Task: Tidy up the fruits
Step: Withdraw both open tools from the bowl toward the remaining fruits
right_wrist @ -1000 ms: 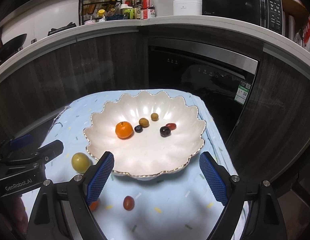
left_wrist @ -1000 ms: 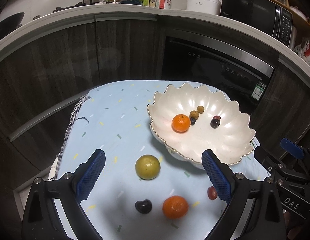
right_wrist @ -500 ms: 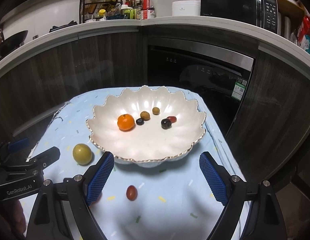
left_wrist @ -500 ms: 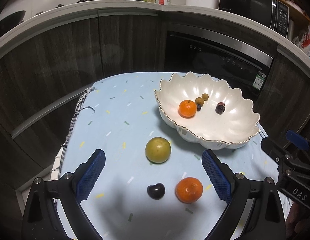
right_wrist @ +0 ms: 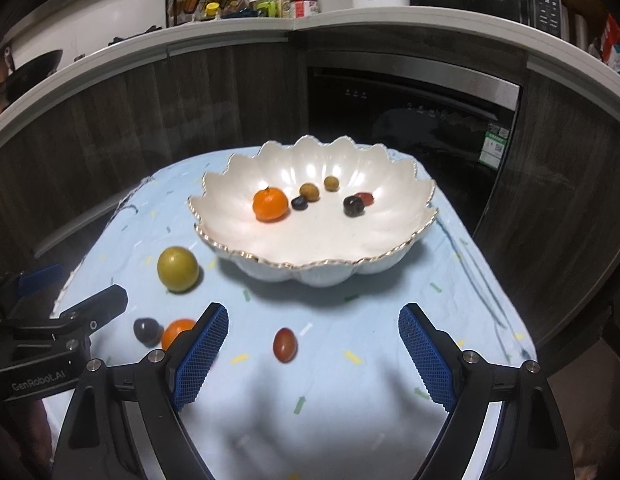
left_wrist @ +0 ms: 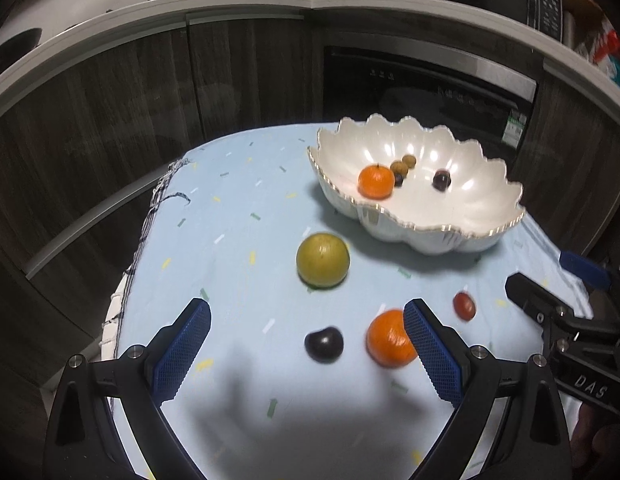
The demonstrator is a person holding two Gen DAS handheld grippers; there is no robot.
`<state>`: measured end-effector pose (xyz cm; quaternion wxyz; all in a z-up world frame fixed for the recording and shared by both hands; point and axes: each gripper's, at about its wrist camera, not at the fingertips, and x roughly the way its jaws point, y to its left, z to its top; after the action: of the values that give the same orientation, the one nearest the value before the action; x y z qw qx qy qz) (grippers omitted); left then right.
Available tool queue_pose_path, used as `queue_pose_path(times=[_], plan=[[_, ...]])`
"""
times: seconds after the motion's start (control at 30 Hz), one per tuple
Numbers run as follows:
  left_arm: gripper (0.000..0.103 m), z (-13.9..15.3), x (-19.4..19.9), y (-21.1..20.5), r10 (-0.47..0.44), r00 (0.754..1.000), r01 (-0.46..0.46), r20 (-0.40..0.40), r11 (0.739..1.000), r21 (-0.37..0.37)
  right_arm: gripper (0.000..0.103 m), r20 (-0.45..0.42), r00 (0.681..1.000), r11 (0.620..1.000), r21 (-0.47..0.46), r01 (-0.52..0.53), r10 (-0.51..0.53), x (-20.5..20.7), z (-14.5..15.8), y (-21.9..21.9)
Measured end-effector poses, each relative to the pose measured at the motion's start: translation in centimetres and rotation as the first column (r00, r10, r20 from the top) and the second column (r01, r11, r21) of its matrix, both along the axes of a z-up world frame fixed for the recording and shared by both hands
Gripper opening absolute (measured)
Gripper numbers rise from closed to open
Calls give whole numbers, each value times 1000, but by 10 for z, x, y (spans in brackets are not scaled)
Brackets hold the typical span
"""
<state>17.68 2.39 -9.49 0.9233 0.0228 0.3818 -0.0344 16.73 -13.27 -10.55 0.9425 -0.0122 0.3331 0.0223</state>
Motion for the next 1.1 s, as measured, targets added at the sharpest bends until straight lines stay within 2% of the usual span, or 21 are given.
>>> queue_pose_path(times=[0.47,0.7,1.0,1.1], plan=[[97,-27,-1,4,-30,999,31,-11,997,65,88,-12,998,996,-62,-64,64,1,-20,21],[88,-44,6,5,-24,999,26,-43,998,51,88,-41,997,995,-75,-65,62,9,-33,21],[83,-55,12,7,-14,998,15,-58,1000,12,87,-80,994,996,-47,-78,74,21,-49,22],[81,-56,13,6,-10,998,10,-54,1000,0,81,-87,993,996,-34,-83,80,24,-53,22]])
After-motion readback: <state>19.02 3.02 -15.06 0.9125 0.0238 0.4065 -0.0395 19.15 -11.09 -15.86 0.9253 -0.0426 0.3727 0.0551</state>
